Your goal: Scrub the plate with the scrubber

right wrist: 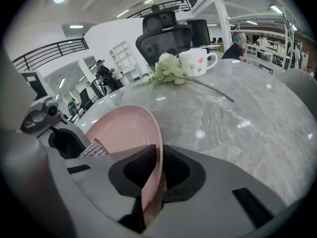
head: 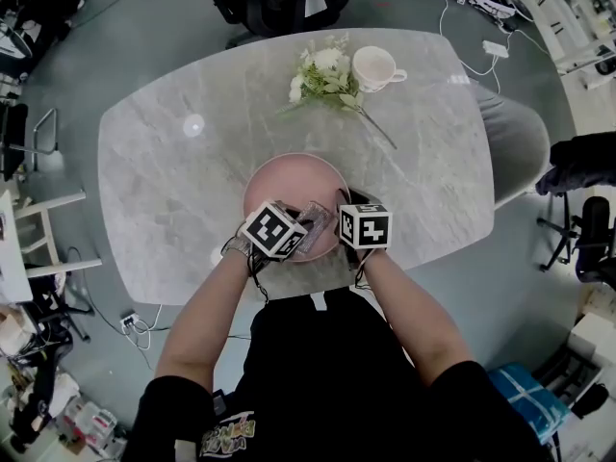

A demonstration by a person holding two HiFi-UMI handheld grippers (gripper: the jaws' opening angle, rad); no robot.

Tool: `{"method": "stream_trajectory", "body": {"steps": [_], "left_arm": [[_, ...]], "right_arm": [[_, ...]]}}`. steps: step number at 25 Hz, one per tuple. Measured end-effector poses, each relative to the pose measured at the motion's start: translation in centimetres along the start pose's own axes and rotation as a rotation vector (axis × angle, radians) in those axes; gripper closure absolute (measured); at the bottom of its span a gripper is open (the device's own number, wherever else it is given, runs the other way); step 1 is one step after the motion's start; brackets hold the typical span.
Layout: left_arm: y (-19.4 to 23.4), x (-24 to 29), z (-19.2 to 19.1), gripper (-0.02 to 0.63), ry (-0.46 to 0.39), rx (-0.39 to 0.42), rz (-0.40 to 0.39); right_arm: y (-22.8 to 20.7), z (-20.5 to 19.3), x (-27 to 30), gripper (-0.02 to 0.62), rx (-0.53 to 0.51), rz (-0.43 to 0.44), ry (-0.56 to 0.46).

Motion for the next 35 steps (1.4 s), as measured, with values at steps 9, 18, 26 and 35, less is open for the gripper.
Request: {"method": "stream_trajectory", "body": {"steps": [9,18,26,35], "left_arm": [[0.1,-3.1,-2.1,0.525,-0.106,-0.05,0.131],[-1.2,-8.2,-4.9,0.525,-0.434,-0.239,0.332],[-5.5,-12.3,-7.4,0.525,-0.685,-0.379,0.534],[-14.2,-16.6,-7.7,0.525,-0.792,-0.293,0.815]], "right_arm": [[-0.4,0.0,0.0,0.543,0.04,0.05,0.006],[-0.1,0.6,-2.3,0.529,-0.091,0.07,-0.065],[1.2,1.5,-7.7,0.58,-0.189,0.221,-0.15],[4.7,1.2,-15.2,0.581,-0.32,0.429,-0.22]]}}
Point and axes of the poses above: the fingertips, and each gripper's own axes: x forward along the fingers, y to its left, z out of its top, the point moved 8 cm from there along -x, backward along the fingers, and after that the axes turned 9 degrees about x, right-handed, at the moved point
